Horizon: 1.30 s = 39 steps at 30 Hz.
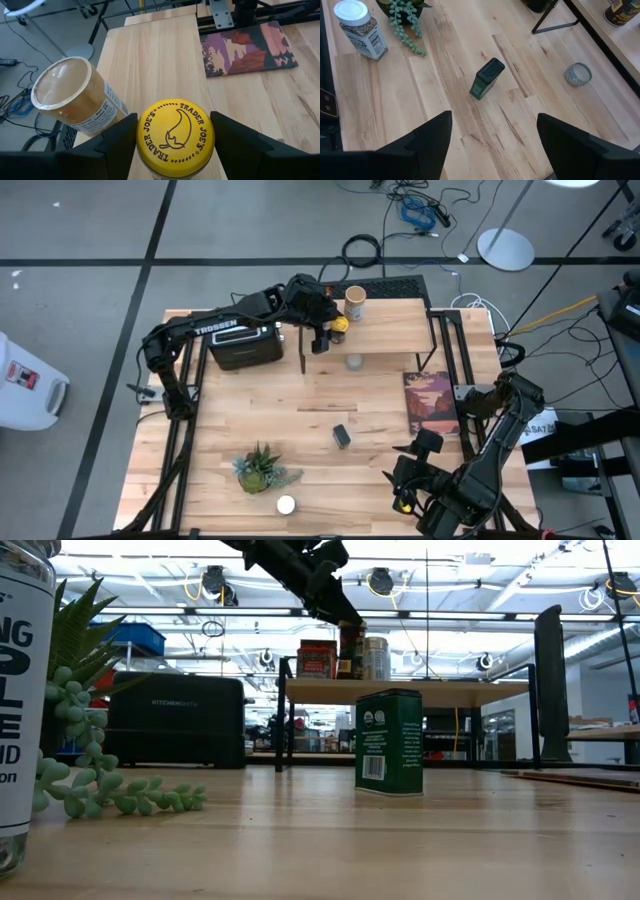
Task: Shelf spices
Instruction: Put the yellow seasoning bottle on the shelf, then put the black seasoning can on the shelf
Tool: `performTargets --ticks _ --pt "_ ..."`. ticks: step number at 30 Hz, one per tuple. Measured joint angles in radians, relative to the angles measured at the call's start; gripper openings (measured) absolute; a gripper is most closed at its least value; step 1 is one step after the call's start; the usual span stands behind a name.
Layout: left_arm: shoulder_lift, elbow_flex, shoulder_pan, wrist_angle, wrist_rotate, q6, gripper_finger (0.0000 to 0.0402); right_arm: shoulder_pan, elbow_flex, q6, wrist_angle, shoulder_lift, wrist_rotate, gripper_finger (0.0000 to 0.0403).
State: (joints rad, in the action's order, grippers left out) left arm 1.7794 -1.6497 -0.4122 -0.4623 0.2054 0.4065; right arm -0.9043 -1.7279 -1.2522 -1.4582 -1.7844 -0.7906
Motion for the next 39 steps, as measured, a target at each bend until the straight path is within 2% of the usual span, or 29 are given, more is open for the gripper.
performTargets --ticks 11,19,23,39 --pt "0.000 0.000 0.000 -0.009 -0.005 0.002 0.0249 0.000 0.000 0.000 0.002 0.000 0.000 0.0279" --pt "-0.001 -0.001 -0.003 -0.034 -0.022 0.002 0.0300 0.000 0.000 -0.001 0.003 0.000 0.000 0.0279" --pt "-0.001 -0.001 -0.004 -0.042 -0.023 0.002 0.0313 0.000 0.000 -0.001 0.004 0.000 0.000 0.0279" --pt "-0.001 -0.001 -0.005 -0.021 -0.024 0.019 0.0316 0.000 0.000 0.000 0.010 0.000 0.000 0.0279"
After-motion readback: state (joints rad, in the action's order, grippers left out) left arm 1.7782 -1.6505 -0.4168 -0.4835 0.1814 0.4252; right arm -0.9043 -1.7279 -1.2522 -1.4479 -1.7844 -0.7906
